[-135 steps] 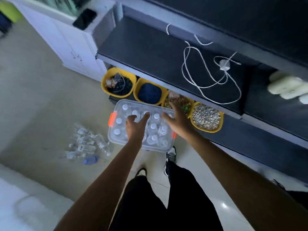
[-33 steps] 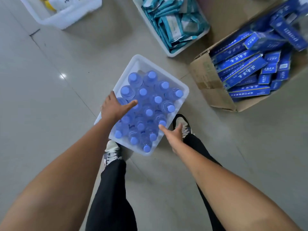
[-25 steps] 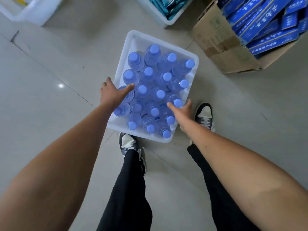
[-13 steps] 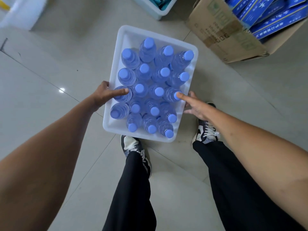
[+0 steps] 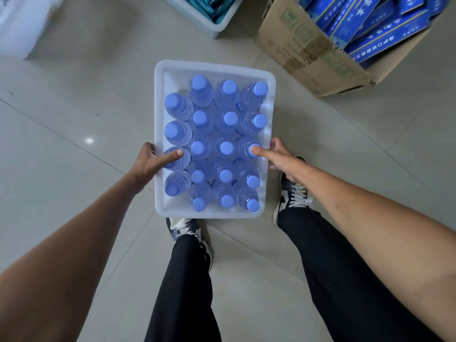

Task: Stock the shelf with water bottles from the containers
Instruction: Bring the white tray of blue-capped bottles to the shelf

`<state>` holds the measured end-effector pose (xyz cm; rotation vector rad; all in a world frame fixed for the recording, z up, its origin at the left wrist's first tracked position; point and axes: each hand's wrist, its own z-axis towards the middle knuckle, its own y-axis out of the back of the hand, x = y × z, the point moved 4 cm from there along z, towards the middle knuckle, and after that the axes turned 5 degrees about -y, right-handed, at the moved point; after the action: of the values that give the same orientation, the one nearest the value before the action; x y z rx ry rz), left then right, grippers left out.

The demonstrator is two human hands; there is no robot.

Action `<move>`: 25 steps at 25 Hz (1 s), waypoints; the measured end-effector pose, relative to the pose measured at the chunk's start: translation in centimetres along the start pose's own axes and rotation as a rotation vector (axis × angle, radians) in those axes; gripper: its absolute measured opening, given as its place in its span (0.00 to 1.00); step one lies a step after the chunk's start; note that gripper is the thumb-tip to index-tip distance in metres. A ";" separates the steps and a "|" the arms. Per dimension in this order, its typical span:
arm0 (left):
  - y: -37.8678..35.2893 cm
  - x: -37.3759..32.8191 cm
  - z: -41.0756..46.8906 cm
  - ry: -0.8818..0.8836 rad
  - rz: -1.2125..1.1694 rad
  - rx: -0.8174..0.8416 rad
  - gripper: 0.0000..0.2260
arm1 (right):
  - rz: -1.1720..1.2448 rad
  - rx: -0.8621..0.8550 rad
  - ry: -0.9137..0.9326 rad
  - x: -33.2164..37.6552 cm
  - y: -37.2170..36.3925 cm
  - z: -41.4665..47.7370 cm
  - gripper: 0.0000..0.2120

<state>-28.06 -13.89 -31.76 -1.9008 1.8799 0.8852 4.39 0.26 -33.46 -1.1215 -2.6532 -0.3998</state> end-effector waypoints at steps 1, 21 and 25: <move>-0.6 0.4 -0.1 0.007 -0.036 0.005 0.40 | -0.012 -0.010 0.011 -0.3 0.1 0.4 0.51; -2.0 -1.2 0.7 0.133 -0.106 -0.165 0.40 | 0.005 0.141 -0.028 -0.5 2.5 1.5 0.59; -3.4 -3.4 -1.6 0.100 -0.100 -0.145 0.35 | 0.010 0.123 0.002 0.0 5.0 -3.0 0.52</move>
<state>-24.21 -12.03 -29.07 -2.1420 1.8008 0.9334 8.34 2.61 -29.86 -1.0956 -2.6289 -0.2316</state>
